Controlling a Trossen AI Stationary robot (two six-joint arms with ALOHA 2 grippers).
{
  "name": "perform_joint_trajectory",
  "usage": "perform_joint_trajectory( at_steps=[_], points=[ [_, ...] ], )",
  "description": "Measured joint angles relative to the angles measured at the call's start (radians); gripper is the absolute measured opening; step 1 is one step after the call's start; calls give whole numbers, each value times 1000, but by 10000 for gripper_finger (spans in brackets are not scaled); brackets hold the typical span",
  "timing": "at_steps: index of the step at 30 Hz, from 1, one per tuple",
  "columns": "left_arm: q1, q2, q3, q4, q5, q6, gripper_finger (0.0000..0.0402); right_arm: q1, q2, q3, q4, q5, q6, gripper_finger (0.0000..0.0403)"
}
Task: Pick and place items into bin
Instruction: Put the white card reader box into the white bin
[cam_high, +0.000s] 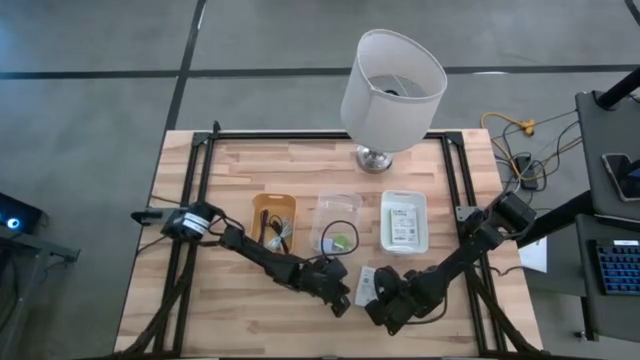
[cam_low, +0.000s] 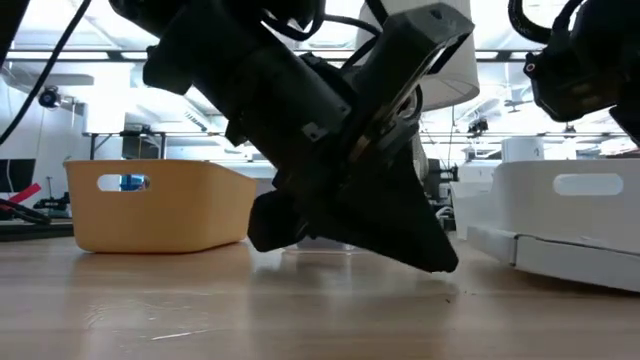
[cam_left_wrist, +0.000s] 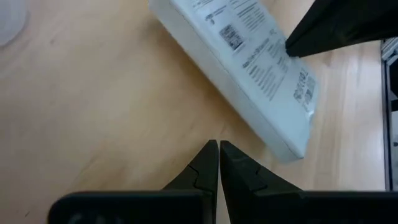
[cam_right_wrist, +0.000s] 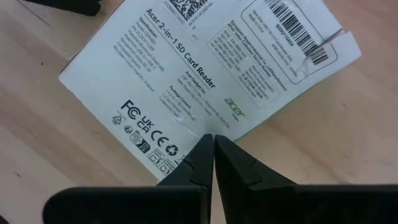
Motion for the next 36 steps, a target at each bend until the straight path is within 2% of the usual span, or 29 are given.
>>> perform_joint_trajectory(
  at_steps=[18, 24, 36],
  points=[
    [27, 0, 3, 70, -14, 0, 0, 2, 3, -7, -14, -24, -35, 9],
    [29, 0, 1, 95, -13, 1, 0, 4, 7, -10, -23, -61, -48, 8],
    [42, 23, 18, 176, -19, 1, 0, 3, 6, -11, -30, -47, -48, 8]
  ],
)
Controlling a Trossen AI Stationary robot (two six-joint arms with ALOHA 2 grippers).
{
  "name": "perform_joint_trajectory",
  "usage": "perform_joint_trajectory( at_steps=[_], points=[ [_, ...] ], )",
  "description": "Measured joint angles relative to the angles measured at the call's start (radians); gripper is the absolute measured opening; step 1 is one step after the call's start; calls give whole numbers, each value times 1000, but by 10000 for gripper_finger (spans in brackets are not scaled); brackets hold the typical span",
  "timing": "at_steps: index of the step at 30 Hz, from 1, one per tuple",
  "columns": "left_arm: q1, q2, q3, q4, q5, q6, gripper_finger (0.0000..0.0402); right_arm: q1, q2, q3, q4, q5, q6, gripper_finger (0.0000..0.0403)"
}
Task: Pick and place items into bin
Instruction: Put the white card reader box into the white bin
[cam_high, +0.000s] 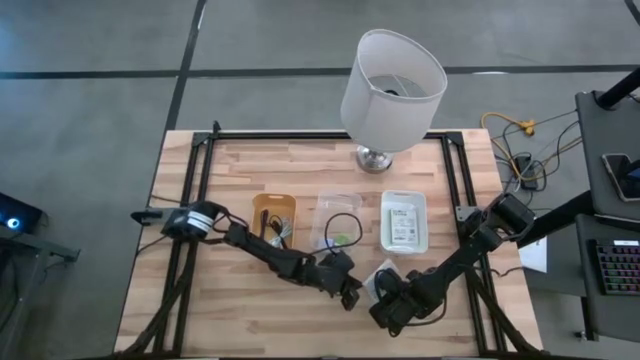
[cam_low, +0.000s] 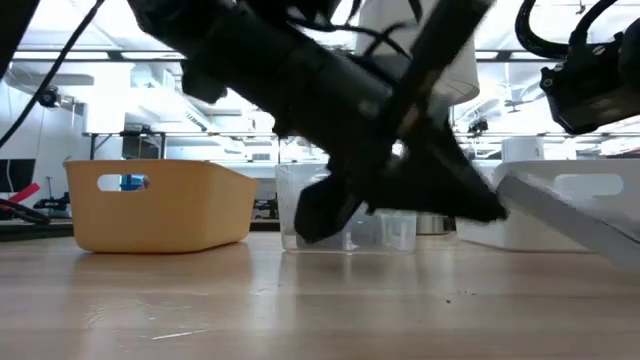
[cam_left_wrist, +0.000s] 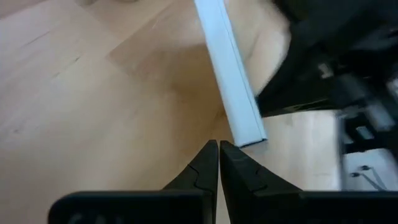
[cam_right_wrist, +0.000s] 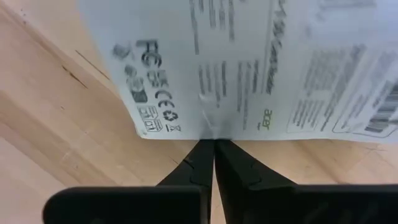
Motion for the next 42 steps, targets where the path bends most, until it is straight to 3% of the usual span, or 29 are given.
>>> perform_joint_trajectory(
  at_steps=[8, 16, 28, 36, 42],
  points=[
    [0, 100, 118, 45, 64, 11, 0, 0, -1, -4, -3, 6, 2, 8],
    [-1, 115, 227, -56, 50, 132, 0, 11, -2, 0, -8, 30, 3, 8],
    [0, 114, 231, -18, 47, 186, 0, 77, -15, 93, -177, 62, 35, 9],
    [6, 114, 228, -18, 44, 189, 0, 138, -27, 215, -334, 57, -202, 30],
    [7, 114, 230, -10, 44, 189, 0, 147, -29, 326, -480, 58, -600, 81]
  ],
)
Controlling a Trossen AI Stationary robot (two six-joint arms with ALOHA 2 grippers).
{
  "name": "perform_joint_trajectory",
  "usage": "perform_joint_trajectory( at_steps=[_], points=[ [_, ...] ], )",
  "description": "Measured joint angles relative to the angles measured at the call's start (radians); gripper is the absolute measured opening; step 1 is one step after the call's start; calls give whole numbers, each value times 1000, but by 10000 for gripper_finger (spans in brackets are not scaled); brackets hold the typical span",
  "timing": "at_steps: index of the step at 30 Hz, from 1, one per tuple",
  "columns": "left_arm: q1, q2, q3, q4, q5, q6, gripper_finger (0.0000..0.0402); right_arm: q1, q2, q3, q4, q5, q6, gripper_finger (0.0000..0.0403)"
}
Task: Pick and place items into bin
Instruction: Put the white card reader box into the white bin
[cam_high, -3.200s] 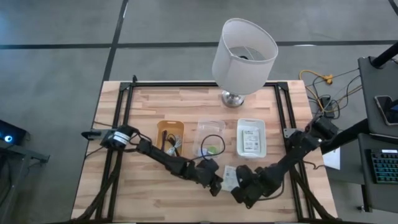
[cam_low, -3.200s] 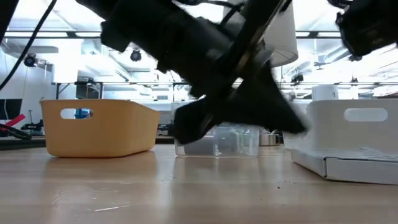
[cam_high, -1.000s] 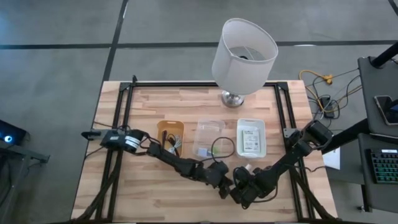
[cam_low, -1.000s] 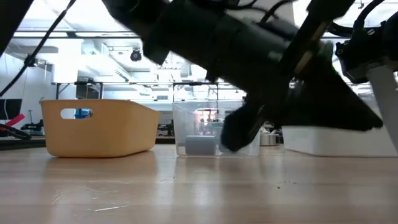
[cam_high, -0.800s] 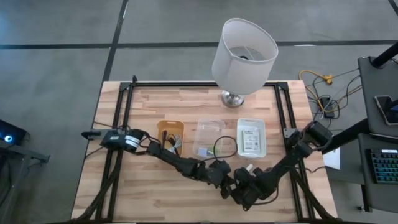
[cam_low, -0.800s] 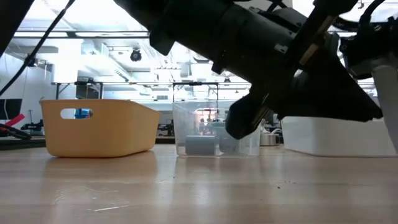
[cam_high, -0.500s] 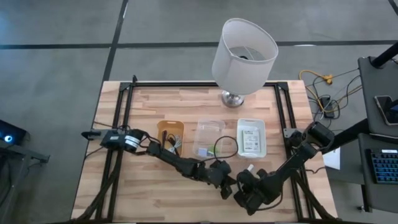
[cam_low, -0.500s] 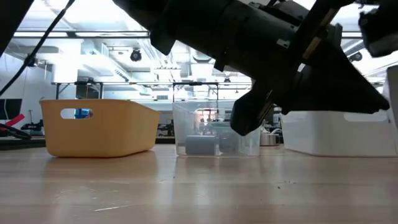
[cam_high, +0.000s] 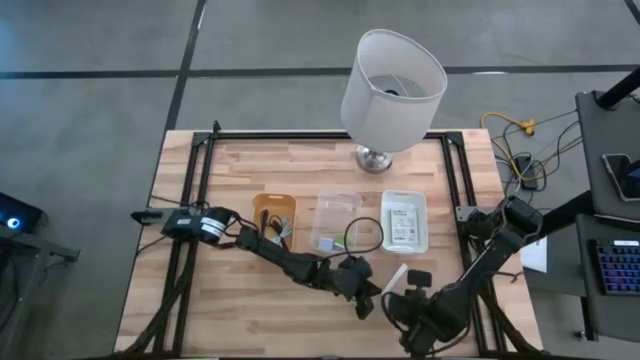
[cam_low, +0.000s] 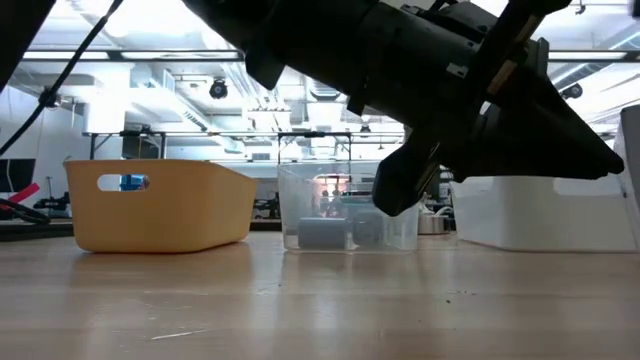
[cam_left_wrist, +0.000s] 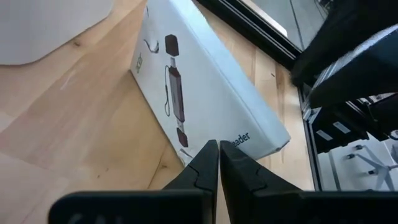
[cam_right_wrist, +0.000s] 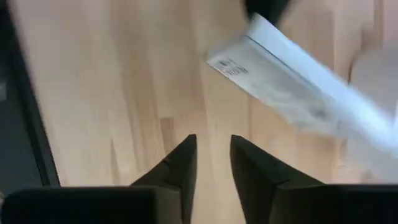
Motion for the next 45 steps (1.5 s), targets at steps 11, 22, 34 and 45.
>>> perform_joint_trajectory(
  at_steps=[11, 22, 34, 45],
  points=[
    [0, 0, 2, 5, -15, -2, 0, -53, -1, 58, -64, 68, -539, 158],
    [-3, 0, 0, 30, -27, -7, 0, -123, -5, 37, -61, 81, -775, 189],
    [-11, 0, -2, 43, -47, -8, 0, -135, -5, -79, 5, 34, -851, 187],
    [-20, 0, -2, 42, -48, -10, 0, -136, -5, -103, 19, 29, -866, 181]
  ],
)
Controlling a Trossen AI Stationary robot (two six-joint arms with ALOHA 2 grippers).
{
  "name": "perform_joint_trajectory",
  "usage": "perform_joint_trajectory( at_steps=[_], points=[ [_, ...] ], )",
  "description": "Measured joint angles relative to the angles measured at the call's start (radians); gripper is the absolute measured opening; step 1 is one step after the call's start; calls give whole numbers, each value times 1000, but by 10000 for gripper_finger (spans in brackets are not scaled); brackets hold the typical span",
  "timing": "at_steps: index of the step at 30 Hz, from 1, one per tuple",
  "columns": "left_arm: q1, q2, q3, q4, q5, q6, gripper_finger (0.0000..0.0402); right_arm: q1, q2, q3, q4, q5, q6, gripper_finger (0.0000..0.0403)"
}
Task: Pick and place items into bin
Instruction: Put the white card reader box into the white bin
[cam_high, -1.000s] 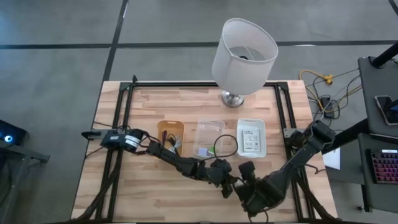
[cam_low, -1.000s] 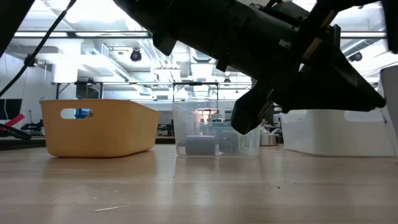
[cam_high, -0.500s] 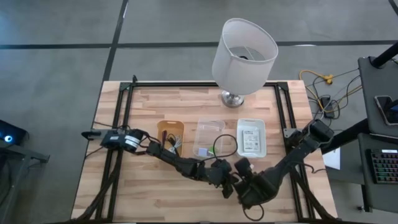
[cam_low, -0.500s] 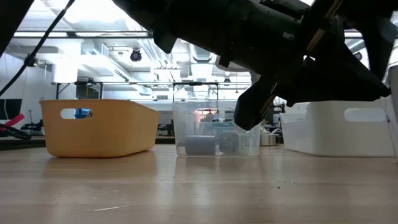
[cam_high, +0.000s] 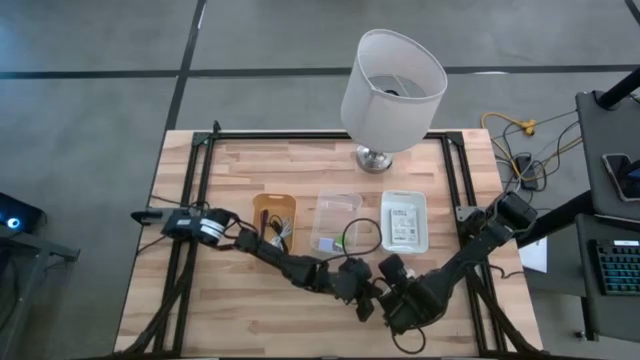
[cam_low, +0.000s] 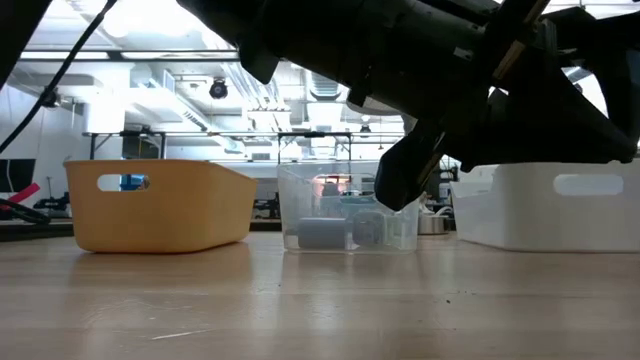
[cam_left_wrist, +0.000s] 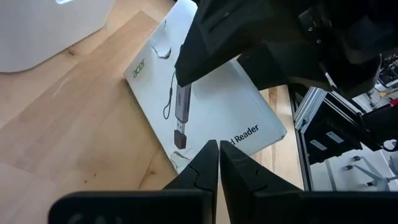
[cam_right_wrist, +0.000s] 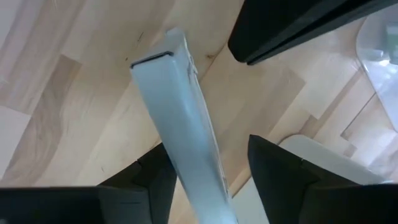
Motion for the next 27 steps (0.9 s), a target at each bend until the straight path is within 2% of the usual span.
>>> perform_joint_trajectory(
  at_steps=[5, 12, 17, 21, 27],
  points=[
    [-12, -8, 3, -6, -5, 0, 0, 0, 0, -5, 2, -2, 0, 131],
    [-54, -71, -1, -173, -176, 10, 0, 5, 0, -5, 0, -5, 4, 33],
    [-89, -130, -2, -269, -232, 10, 0, 20, -1, 37, -49, 0, 82, 19],
    [-107, -179, -3, -379, -283, 2, 0, 28, -12, 119, -142, 21, 283, 28],
    [-143, -256, -6, -588, -408, -10, 0, 27, -42, 250, -302, 81, 881, 28]
  ],
)
